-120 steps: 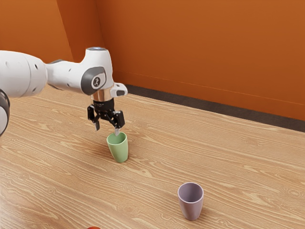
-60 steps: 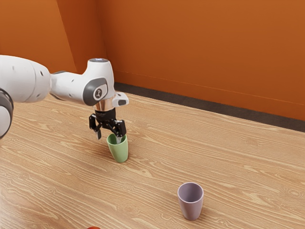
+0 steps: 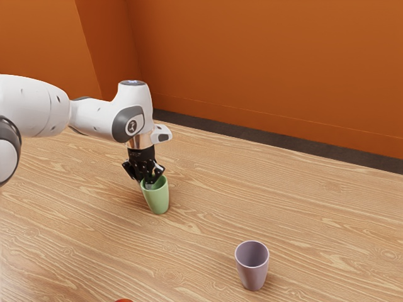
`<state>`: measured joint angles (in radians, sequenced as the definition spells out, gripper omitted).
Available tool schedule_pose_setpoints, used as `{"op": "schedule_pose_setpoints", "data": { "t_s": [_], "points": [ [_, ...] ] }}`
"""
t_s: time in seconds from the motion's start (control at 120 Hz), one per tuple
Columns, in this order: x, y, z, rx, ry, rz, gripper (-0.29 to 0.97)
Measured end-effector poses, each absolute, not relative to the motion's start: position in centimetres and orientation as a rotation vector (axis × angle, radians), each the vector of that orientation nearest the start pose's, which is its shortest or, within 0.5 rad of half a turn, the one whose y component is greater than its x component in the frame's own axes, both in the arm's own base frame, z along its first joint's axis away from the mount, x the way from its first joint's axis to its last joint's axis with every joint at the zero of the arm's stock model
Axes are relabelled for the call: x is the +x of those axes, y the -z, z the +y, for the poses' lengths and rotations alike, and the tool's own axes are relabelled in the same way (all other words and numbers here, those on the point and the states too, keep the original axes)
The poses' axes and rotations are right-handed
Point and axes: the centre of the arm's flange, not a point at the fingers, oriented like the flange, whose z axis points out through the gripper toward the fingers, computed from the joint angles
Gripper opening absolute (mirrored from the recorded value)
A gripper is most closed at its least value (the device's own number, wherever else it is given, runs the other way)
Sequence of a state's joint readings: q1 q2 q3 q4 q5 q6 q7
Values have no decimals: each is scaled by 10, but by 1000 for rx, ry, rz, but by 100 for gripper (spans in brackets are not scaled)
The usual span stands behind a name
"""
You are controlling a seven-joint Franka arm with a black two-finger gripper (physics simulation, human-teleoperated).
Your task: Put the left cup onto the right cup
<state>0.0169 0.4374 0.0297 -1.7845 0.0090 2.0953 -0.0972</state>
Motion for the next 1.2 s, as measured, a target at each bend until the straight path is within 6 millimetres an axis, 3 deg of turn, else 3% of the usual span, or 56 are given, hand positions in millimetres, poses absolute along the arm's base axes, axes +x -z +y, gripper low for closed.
{"op": "schedule_pose_setpoints", "data": {
  "t_s": [0.225,0.492,0.6,0.767,1.2],
  "points": [
    [641,-309,25,-3098,-167,-219,-8],
    [674,-394,2,-3104,3,-176,-10],
    [680,-418,-17,-3118,28,-142,-10],
    [678,-424,-57,-3148,-6,-59,-10],
    [646,-440,-210,-3196,-16,218,-10]
  ]
}}
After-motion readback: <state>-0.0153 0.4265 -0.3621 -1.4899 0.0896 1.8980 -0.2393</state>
